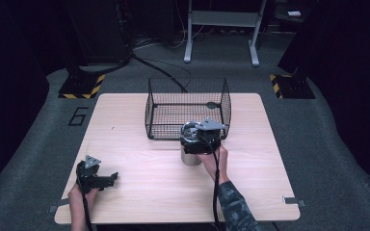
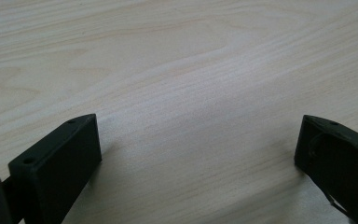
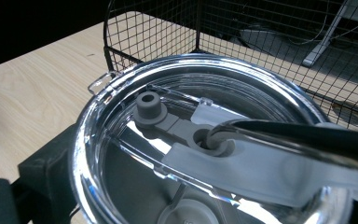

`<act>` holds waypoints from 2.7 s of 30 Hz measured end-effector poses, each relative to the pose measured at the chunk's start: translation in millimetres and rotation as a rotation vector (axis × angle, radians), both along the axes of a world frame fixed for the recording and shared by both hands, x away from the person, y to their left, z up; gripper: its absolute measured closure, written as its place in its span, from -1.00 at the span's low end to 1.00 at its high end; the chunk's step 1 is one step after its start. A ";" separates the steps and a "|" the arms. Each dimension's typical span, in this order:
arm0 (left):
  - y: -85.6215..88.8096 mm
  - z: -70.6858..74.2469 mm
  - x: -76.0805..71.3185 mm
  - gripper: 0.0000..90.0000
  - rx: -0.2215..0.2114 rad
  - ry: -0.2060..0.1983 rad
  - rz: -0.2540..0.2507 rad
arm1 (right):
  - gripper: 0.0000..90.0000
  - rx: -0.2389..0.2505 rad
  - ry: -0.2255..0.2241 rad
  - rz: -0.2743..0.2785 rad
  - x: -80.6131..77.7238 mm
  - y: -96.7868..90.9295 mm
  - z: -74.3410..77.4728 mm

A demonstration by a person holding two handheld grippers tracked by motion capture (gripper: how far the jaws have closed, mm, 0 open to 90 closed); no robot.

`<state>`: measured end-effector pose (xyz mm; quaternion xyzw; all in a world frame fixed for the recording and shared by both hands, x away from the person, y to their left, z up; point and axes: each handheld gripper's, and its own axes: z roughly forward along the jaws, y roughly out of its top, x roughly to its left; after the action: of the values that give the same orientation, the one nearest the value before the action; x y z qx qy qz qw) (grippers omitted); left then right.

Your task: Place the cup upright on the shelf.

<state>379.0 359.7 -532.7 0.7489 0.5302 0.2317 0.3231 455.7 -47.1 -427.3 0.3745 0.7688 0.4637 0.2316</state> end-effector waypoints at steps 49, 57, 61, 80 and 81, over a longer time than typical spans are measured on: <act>0.1 0.2 0.0 -0.99 0.001 0.003 -0.002 | -0.91 0.008 -0.017 0.109 -11.5 -31.3 61.8; 0.1 0.0 0.0 -0.99 0.001 0.000 -0.003 | -0.91 0.006 -0.019 0.108 -10.0 -36.7 66.8; 0.0 0.1 0.0 -0.99 0.001 0.000 -0.001 | -0.91 0.007 -0.013 0.099 -7.9 -38.5 69.6; 0.2 0.4 -0.1 -0.99 0.001 0.005 -0.004 | -0.91 0.018 -0.032 0.107 6.0 -37.8 106.7; 0.2 0.5 -0.1 -0.99 0.004 0.005 -0.003 | -0.91 0.016 -0.037 0.109 7.9 -37.8 109.5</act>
<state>378.8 359.9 -532.2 0.7509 0.5294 0.2303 0.3207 463.6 -84.9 -317.8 0.3255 0.7799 0.4884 0.2172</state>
